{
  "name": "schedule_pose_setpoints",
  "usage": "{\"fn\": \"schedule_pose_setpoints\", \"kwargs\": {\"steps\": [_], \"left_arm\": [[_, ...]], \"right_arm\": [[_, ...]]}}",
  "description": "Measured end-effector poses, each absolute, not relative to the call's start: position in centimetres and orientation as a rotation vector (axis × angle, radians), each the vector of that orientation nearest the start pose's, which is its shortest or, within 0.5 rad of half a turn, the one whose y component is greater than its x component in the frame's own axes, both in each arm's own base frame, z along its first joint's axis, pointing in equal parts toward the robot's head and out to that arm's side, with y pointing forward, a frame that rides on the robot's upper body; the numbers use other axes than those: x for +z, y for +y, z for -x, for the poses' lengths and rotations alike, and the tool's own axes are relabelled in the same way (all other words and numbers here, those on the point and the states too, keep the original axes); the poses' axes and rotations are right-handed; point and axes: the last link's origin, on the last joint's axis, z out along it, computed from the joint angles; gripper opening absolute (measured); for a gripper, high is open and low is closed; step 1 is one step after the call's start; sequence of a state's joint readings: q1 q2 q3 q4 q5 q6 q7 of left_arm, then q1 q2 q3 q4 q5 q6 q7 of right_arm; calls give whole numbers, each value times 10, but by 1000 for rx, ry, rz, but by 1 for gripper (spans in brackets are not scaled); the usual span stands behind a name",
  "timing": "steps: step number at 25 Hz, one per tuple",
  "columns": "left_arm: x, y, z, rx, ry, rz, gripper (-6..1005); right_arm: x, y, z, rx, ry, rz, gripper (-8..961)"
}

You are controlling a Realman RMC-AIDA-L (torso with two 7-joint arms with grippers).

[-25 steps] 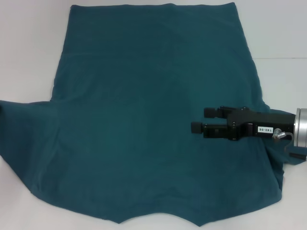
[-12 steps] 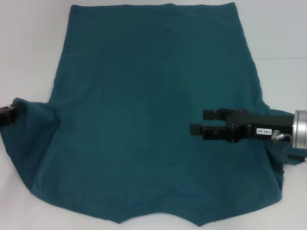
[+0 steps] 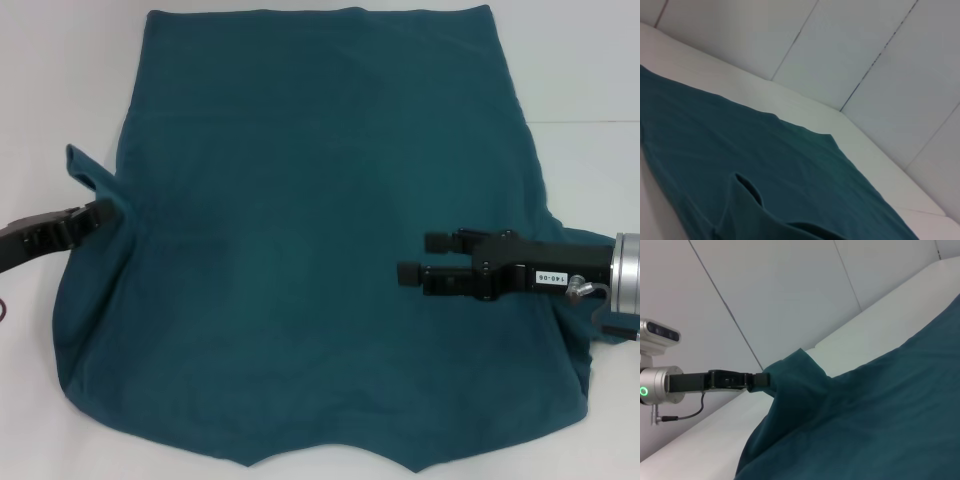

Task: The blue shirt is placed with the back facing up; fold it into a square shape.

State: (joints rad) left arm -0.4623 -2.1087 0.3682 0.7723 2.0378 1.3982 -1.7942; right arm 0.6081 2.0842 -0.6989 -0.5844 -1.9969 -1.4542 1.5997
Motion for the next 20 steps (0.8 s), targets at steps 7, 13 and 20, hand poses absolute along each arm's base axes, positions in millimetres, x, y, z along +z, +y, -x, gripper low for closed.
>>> {"fn": "schedule_pose_setpoints", "kwargs": {"steps": [7,13,20], "left_arm": [[48,340,312,-861,-1251,2115,19],[33,341,300,-910,-1279,2156,25],[0,340,280,-925,-1278,2278,33]], "right_arm": [[-16,351,-249,727,938,2666,914],[-17,351,-248,728,937,2668,914],[-16,351,-246,736,943,2671,914]]}}
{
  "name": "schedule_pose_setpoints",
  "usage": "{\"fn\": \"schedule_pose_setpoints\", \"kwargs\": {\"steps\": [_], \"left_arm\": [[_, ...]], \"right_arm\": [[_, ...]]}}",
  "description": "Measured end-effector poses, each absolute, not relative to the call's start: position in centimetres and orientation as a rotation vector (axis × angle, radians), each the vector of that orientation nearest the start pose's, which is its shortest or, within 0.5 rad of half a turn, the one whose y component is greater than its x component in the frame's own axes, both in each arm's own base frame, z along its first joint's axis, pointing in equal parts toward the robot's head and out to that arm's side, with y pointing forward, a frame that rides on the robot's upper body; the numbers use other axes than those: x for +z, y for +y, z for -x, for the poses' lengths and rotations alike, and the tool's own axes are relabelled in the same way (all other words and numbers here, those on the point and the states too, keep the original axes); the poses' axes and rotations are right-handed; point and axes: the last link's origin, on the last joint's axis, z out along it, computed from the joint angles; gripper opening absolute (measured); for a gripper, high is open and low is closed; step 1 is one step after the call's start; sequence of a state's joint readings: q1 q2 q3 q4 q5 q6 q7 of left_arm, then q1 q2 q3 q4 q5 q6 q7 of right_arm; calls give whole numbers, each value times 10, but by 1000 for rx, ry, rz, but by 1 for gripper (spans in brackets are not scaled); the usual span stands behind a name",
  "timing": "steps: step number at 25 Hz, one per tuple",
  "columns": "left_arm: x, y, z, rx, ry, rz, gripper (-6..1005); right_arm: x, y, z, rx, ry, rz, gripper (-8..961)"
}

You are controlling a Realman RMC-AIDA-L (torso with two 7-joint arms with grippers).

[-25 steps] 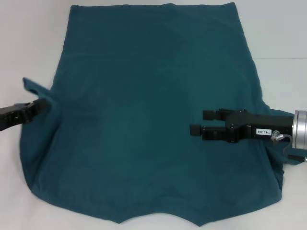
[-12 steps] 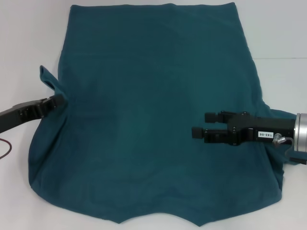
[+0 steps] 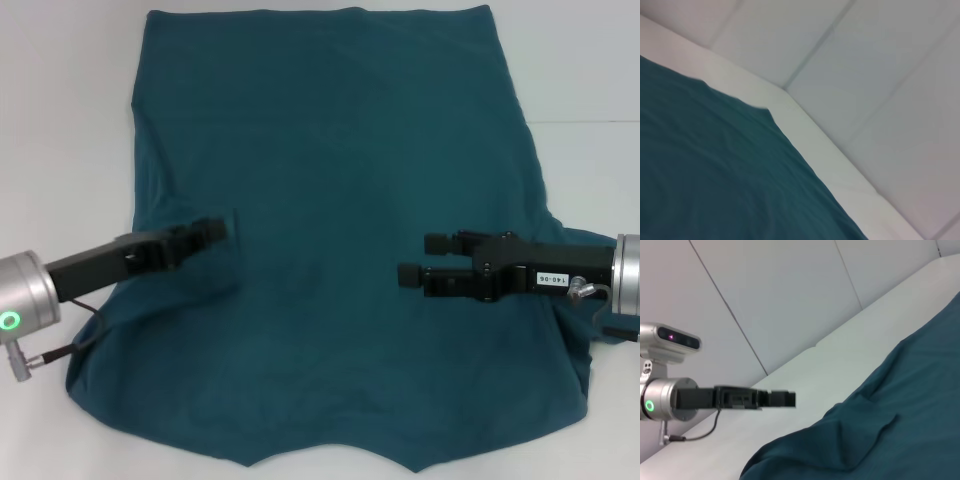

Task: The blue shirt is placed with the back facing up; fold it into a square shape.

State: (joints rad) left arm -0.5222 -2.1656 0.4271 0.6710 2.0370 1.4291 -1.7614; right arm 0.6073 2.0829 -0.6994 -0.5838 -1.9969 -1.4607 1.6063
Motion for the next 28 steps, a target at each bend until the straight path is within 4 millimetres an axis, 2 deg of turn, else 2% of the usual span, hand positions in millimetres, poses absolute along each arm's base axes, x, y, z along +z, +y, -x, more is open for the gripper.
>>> {"fn": "schedule_pose_setpoints", "kwargs": {"steps": [6,16,25,28], "left_arm": [[1,342,280,-916,-1228,2286,246],[14,341,290,-915,-1131,2220,718],[18,332,316,-782,-1086,2157,933],[19,325,323,-739,-1067,2169,955]], "right_arm": [[-16,352,-246,741,944,2668,914],[-11,352,-251,743,986,2643,913],[-7,351,-256,734,994,2634,913],[-6,351,-256,733,993,2633,913]]}}
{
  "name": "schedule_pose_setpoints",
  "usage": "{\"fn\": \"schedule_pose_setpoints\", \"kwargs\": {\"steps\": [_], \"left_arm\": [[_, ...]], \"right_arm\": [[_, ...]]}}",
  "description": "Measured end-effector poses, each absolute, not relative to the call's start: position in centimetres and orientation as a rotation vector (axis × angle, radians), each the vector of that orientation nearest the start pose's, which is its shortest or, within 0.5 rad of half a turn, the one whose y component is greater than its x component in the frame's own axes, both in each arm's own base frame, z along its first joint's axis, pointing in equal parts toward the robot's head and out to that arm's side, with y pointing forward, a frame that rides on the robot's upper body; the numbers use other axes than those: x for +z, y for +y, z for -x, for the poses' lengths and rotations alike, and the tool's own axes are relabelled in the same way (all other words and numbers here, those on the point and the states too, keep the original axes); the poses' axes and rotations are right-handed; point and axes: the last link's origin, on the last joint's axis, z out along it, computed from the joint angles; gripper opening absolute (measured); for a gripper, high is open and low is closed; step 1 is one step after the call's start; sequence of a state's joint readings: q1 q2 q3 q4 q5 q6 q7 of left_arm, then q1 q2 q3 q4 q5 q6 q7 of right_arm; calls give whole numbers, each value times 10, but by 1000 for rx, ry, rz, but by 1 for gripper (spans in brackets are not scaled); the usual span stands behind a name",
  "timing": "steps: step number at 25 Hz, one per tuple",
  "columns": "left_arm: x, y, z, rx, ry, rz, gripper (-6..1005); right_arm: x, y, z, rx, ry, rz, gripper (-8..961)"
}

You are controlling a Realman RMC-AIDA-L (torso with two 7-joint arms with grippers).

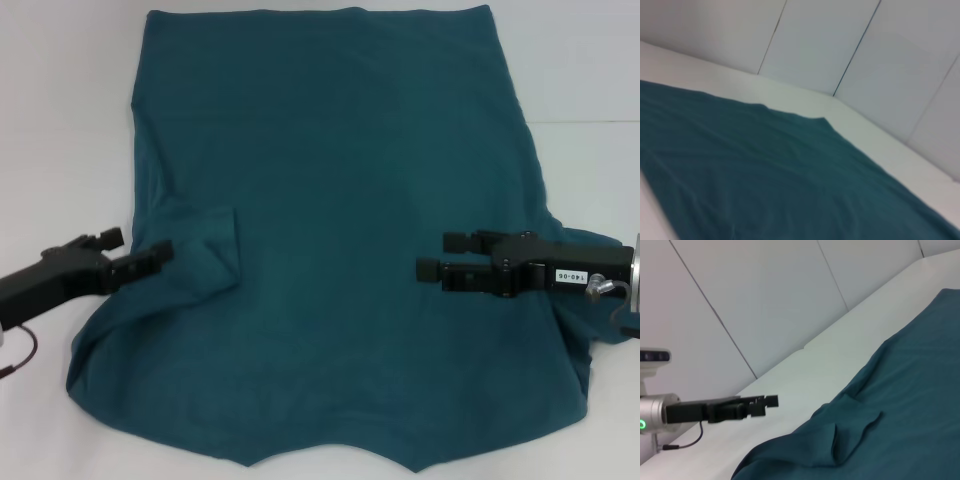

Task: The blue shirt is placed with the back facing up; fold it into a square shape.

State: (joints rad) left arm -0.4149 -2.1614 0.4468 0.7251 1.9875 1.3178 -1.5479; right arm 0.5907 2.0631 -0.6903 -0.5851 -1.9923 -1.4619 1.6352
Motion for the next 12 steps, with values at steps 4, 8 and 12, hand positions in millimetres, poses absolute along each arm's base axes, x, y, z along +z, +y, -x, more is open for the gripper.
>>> {"fn": "schedule_pose_setpoints", "kwargs": {"steps": [4,8,12], "left_arm": [[14,318,331,-664,-1042,2201,967],[8,316,337,-608,-1020,2206,958],[4,319,343,-560,-1022,2178,938]], "right_arm": [[-6,352,-255,734,987,2635,913],[-7,353,-254,735,985,2635,913],[-8,353,-253,738,986,2637,913]]}}
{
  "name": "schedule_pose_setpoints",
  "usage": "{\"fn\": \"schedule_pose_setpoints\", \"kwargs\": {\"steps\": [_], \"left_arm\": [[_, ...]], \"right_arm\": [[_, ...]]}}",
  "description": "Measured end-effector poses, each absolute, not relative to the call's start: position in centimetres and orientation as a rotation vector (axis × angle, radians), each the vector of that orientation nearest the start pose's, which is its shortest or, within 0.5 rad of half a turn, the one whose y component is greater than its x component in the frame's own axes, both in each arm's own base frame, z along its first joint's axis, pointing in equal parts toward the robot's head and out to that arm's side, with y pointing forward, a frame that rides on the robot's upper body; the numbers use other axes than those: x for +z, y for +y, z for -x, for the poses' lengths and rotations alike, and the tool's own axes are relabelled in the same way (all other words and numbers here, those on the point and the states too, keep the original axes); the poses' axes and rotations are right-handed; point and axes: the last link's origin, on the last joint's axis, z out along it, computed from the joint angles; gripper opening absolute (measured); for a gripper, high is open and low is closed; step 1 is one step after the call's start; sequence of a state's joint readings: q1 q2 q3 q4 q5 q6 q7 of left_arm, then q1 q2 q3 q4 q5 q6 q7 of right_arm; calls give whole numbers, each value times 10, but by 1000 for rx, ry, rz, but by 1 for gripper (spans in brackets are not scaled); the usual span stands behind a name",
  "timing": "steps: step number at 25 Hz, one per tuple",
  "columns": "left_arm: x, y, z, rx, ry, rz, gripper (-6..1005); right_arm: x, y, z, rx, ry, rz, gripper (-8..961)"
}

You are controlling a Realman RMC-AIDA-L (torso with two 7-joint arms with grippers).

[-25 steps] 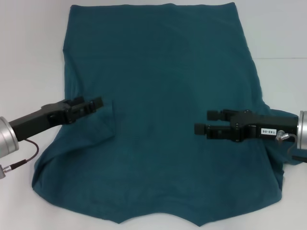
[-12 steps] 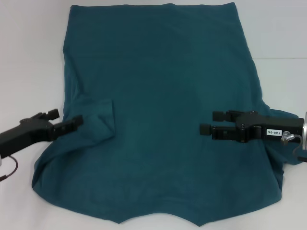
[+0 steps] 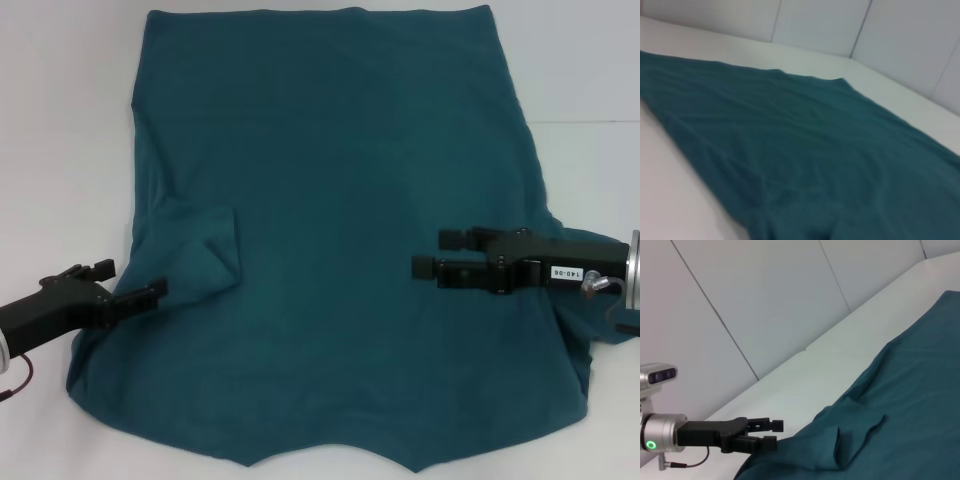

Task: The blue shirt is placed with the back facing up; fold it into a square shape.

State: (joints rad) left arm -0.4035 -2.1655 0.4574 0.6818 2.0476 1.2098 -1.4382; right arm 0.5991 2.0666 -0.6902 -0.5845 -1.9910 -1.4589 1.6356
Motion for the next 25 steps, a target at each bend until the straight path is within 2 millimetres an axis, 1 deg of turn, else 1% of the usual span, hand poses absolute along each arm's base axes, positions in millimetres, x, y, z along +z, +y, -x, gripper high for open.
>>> {"fn": "schedule_pose_setpoints", "kwargs": {"steps": [5,8,17,25], "left_arm": [[-1,322,347,-486,-1017,2180,914],[-3,322,347,-472,-1015,2191,899],[-5,322,346,-469,-1017,2201,855],[-4,324,350,-450,-1045,2165,816]], "right_arm": [[-9,353,-252,742,990,2637,913],[-10,351,-252,743,995,2637,913],[-10,350,-254,744,1001,2633,913],[-9,351,-253,746,996,2633,913]]}}
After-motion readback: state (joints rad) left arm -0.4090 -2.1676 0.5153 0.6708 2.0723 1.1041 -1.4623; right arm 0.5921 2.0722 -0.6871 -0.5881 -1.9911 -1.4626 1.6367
